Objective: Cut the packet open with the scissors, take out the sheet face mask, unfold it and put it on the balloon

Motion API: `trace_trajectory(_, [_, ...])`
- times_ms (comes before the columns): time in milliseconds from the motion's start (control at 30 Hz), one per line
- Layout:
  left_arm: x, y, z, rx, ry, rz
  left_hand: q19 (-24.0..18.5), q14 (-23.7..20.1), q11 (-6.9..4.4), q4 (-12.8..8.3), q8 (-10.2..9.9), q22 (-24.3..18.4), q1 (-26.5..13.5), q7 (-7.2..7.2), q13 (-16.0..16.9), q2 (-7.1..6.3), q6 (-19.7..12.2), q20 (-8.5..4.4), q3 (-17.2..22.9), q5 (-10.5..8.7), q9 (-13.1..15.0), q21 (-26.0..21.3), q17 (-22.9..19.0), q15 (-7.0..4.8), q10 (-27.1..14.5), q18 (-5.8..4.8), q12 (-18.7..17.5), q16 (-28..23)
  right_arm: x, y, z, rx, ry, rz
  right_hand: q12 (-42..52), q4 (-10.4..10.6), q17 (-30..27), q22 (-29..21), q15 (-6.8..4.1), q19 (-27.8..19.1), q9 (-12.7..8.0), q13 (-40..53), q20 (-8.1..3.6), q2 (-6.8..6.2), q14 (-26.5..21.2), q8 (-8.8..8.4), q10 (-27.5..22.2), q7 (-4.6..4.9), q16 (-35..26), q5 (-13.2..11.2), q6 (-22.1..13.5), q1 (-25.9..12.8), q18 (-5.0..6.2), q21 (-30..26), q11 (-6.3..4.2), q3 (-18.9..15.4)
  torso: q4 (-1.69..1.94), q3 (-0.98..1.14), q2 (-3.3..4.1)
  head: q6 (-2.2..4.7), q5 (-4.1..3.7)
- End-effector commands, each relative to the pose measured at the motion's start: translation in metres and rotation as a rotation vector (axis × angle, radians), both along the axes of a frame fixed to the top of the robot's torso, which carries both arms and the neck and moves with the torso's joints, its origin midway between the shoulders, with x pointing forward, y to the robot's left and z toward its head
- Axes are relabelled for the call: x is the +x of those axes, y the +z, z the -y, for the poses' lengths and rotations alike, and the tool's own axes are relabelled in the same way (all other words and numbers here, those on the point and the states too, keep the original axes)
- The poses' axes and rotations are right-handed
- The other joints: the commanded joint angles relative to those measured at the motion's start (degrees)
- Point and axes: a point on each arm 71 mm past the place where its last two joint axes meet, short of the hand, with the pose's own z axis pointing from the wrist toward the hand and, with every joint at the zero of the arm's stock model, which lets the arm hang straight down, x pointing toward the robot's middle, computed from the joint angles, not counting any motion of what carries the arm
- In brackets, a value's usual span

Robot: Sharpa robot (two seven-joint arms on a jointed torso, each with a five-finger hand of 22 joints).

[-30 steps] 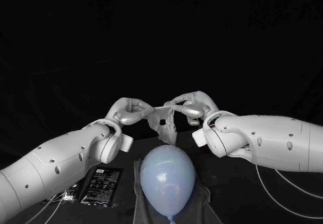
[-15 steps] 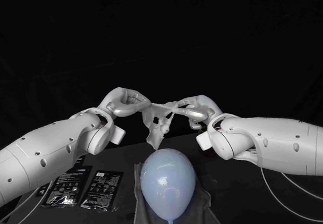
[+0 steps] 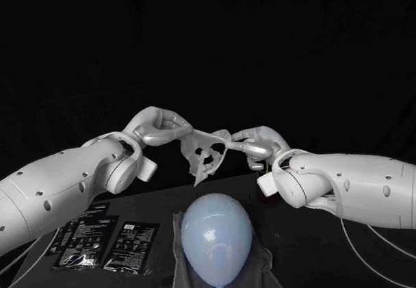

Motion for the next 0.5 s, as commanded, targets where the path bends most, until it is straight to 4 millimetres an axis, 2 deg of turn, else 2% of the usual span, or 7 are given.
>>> trace_trajectory(33, [-0.0001, 0.0022, 0.0001, 0.019, -0.011, 0.005, 0.36, 0.52, 0.13, -0.06, 0.23, 0.08, 0.3, 0.23, 0.06, 0.34, -0.25, -0.06, 0.47, 0.2, 3.17, 0.39, 0.09, -0.01, 0.4, 0.46, -0.33, -0.31, -0.0003, -0.0008, 0.0011, 0.013, 0.013, -0.014, -0.43, 0.02, 13.65, 10.21, 0.38, -0.41, -0.08, 4.54, 0.17, -0.01, 5.59, -0.2, -0.41, 0.04, 0.14, 0.29, -0.44, -0.51, 0.56, -0.36, 0.08, -0.55, -0.05, 0.02, 0.02, -0.02, -0.07])
trace_trajectory(267, [0.0008, 0.0052, -0.0029, 0.019, 0.004, 0.015, 1.1, 0.99, 0.11, -0.11, 0.63, 0.42, 0.34, 0.3, 0.11, 0.37, -0.55, -0.19, 0.66, 0.2, 3.87, 1.04, 0.25, -0.08, 0.91, 0.81, -0.74, -0.53, -0.0003, -0.0026, 0.0062, 0.015, 0.016, -0.032, -1.1, -0.08, 12.95, 9.94, 0.51, -0.86, -0.44, 4.02, 0.28, 0.21, 5.28, -0.57, -1.01, 0.28, -0.09, 0.38, -1.07, -0.25, 0.75, -1.32, 0.26, -0.95, -0.02, 0.01, 0.08, -0.07, -0.08])
trace_trajectory(500, [0.0011, 0.0072, -0.0006, 0.02, -0.002, 0.017, 1.49, 1.35, 0.08, -0.11, 0.88, 0.66, 0.3, 0.33, 0.13, 0.33, -0.77, -0.28, 0.74, 0.2, 4.38, 1.47, 0.36, -0.14, 1.29, 1.0, -1.11, -0.69, -0.0007, -0.0036, 0.0053, 0.019, 0.033, -0.043, -1.07, -0.72, 12.97, 9.95, 0.65, -0.89, -0.66, 4.08, 0.42, 1.0, 5.27, -0.52, -1.14, 0.4, -0.08, 0.41, -1.12, 0.81, 0.74, -1.27, 0.37, -0.8, -0.01, 0.03, 0.02, -0.14, -0.09])
